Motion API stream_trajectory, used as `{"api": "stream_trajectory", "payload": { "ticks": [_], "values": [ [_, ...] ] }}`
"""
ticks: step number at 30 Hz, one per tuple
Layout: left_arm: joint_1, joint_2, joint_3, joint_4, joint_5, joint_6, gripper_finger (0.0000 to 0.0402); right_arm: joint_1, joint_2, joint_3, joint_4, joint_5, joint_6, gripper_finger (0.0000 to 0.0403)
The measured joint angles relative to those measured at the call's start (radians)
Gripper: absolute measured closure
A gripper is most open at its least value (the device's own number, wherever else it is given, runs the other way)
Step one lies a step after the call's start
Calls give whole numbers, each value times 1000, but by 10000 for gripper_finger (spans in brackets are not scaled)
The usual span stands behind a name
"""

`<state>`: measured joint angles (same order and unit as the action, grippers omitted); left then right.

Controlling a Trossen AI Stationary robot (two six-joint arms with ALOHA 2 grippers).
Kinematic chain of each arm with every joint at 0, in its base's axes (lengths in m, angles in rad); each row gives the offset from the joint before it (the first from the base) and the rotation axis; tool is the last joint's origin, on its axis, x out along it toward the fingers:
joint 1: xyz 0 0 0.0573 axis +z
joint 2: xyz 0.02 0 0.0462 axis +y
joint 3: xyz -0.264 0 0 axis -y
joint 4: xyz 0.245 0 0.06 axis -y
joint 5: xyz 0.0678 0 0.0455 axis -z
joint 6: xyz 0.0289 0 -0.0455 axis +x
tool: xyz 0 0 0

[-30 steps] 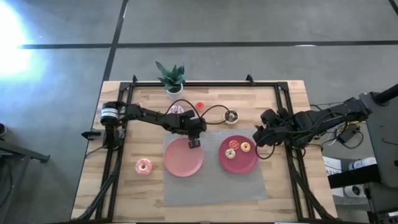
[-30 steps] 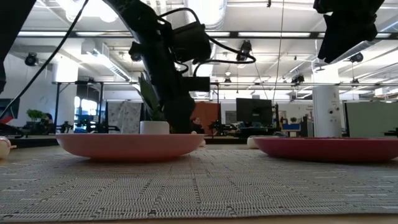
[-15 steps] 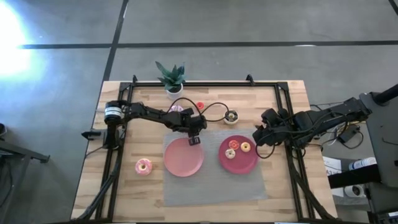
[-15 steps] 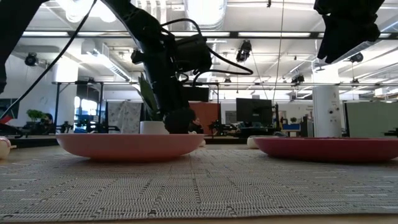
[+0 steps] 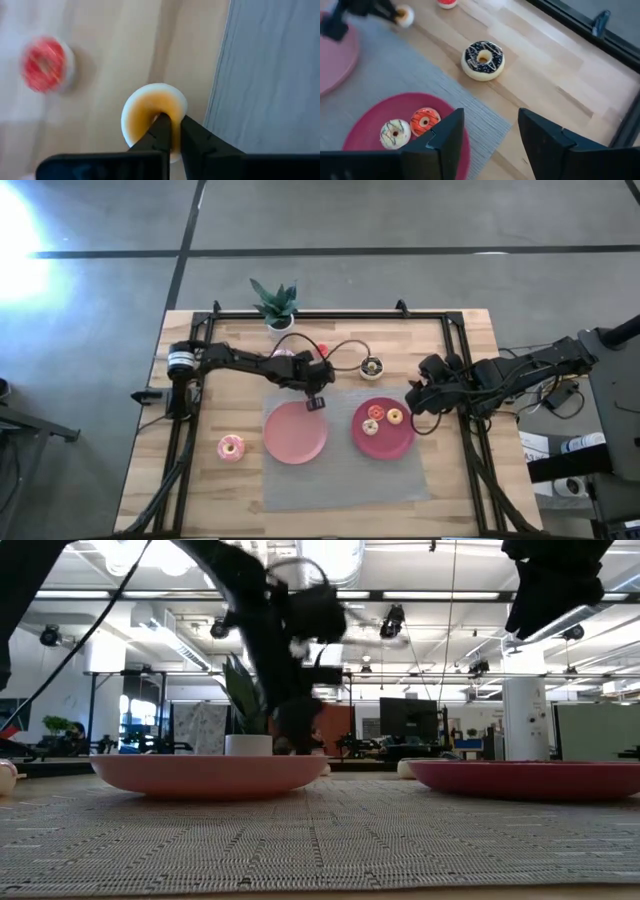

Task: Pick & Place donuts
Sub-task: Put the small blue donut on the dark pink plate

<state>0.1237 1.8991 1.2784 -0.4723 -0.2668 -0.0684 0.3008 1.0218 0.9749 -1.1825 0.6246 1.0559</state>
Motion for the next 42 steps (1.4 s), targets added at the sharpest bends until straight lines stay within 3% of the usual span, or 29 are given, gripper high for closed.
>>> {"api": "stream_trajectory", "payload": {
  "ticks": [3,9,12,15,22,31,42],
  "values": [
    [0,-55,81,-54,116,-13,399,0,0,-1,54,-23,-132,233],
    [14,-118,257,-52,660,-79,399,7,4,-3,334,-43,-680,250],
    [19,-120,347,-53,799,-117,399,7,13,-3,478,-82,-959,253],
    [18,-120,423,-51,833,-116,400,7,25,-3,573,-107,-1137,250],
    [17,-121,468,-38,835,-117,400,7,27,-3,638,-106,-1333,196],
    [17,-76,439,125,853,-200,400,7,29,-3,642,-76,-1371,141],
    [11,-5,441,229,873,-253,400,6,29,-3,641,-103,-1371,155]
  ]
}}
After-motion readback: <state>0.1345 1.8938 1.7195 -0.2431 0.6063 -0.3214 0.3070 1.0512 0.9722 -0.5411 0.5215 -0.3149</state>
